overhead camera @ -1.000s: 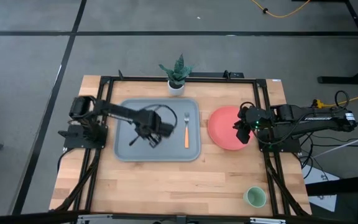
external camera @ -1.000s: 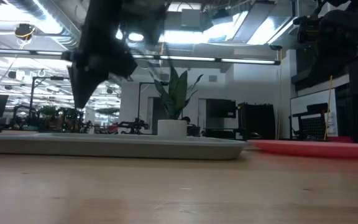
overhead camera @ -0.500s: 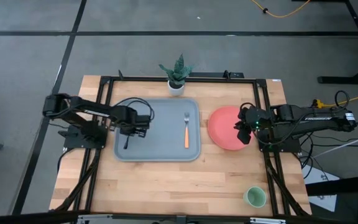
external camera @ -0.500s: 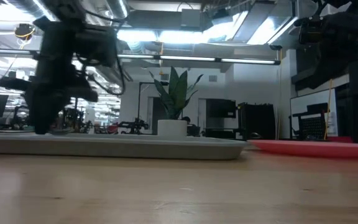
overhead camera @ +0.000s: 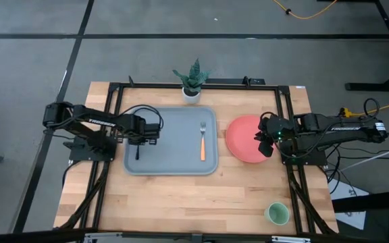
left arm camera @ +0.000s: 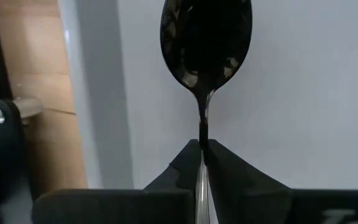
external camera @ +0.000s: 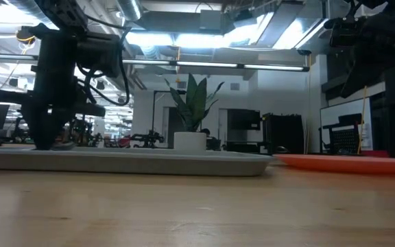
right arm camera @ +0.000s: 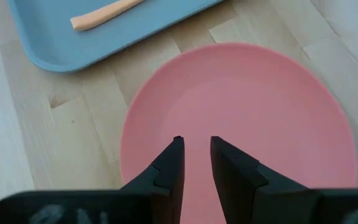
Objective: Pick and place plate/cup/fork/spoon on tray
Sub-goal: Put the spoon on the blue tray, then put the pink plate on the blue table tray
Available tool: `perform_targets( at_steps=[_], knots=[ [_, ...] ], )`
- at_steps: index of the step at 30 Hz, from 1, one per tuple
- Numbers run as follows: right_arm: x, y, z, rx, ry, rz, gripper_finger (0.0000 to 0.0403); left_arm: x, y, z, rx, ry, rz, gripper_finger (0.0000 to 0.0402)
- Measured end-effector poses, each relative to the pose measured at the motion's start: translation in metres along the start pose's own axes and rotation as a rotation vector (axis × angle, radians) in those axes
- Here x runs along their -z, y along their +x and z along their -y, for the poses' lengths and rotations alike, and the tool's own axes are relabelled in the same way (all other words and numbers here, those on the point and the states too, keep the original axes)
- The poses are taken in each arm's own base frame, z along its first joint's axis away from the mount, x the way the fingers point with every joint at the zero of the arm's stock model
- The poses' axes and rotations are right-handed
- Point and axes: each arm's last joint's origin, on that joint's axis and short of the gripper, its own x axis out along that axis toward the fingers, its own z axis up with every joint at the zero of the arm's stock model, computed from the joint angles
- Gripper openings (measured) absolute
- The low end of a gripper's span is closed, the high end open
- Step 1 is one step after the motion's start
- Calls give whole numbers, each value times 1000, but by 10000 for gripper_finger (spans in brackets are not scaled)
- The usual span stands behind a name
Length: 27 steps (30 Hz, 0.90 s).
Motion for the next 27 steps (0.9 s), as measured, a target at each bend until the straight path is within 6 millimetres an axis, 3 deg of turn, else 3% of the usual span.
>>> perform_targets(
  at_steps=[16, 21, 27],
  knots=[
    [0, 0, 0, 0, 3, -1, 83, -1, -4, 1, 5, 73, 2, 57],
    [0, 0, 0, 0, 3, -2, 83, 1, -40, 16, 163, 262, 19, 54],
    [-1, 0, -1, -6, 29, 12, 83, 5, -96, 26, 352, 562, 191, 54]
  ],
)
